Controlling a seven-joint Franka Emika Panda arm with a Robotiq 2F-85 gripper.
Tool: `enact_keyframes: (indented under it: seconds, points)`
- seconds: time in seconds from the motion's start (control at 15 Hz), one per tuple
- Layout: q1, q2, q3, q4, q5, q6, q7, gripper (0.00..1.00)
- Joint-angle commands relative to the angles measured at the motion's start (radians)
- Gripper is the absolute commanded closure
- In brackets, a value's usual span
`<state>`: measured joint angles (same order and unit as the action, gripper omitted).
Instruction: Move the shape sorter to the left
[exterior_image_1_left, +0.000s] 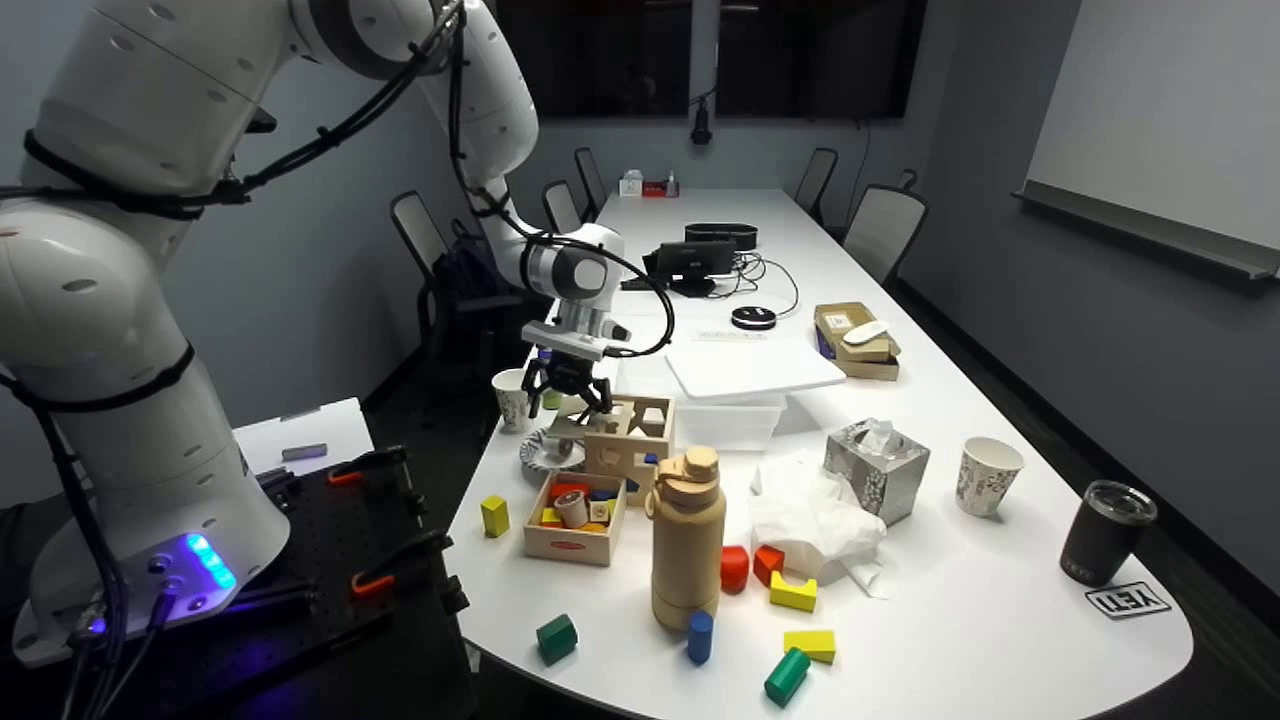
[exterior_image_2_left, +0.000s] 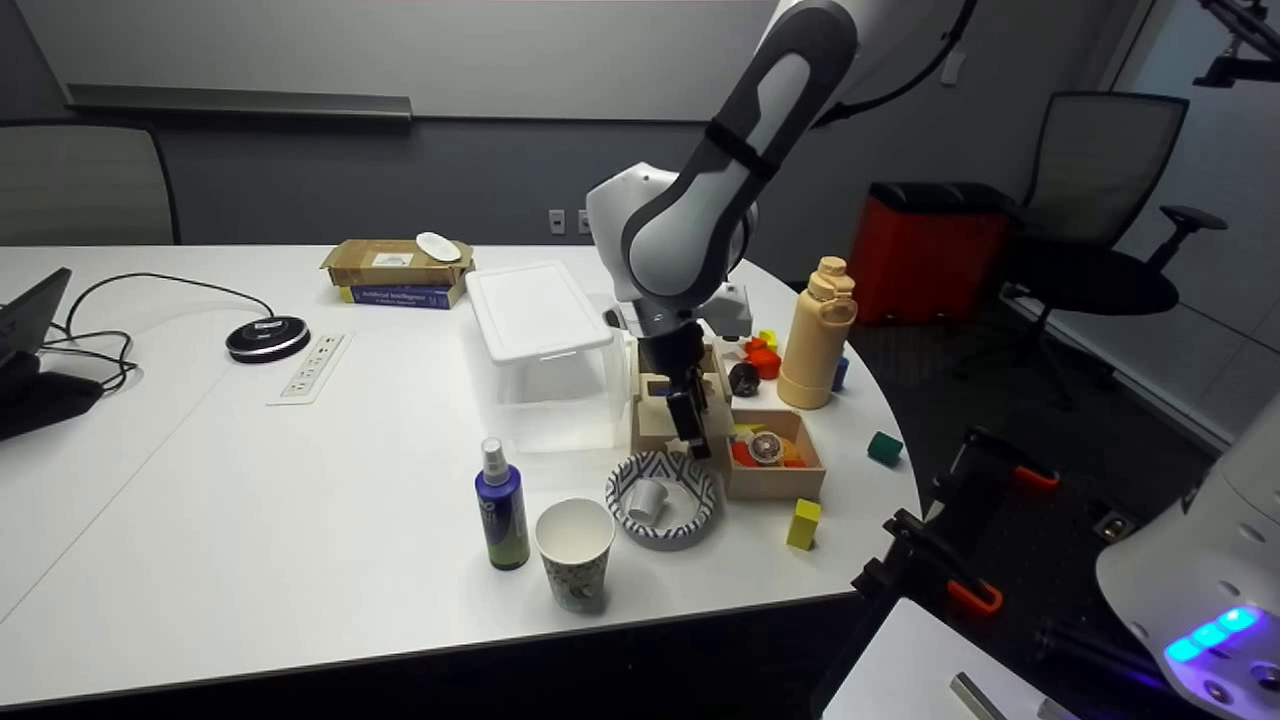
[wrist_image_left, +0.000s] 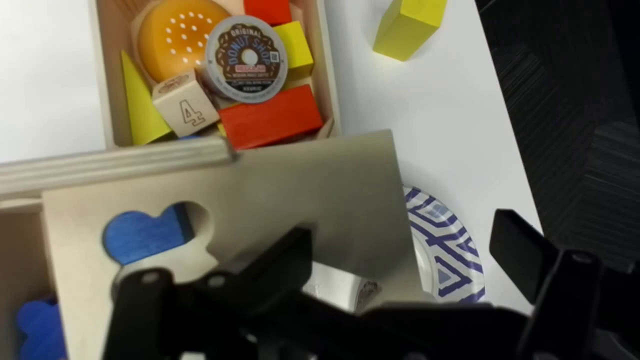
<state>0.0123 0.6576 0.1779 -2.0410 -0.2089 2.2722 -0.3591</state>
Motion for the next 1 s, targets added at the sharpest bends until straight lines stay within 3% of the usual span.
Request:
enact_keyframes:
  seconds: [0.0, 0.93]
  points:
    - [-0.002, -0.05, 0.015, -0.036, 0.045, -0.059, -0.051, 0.0]
    - [0.001, -0.075, 0.048, -0.035, 0.127, -0.277, -0.115, 0.0]
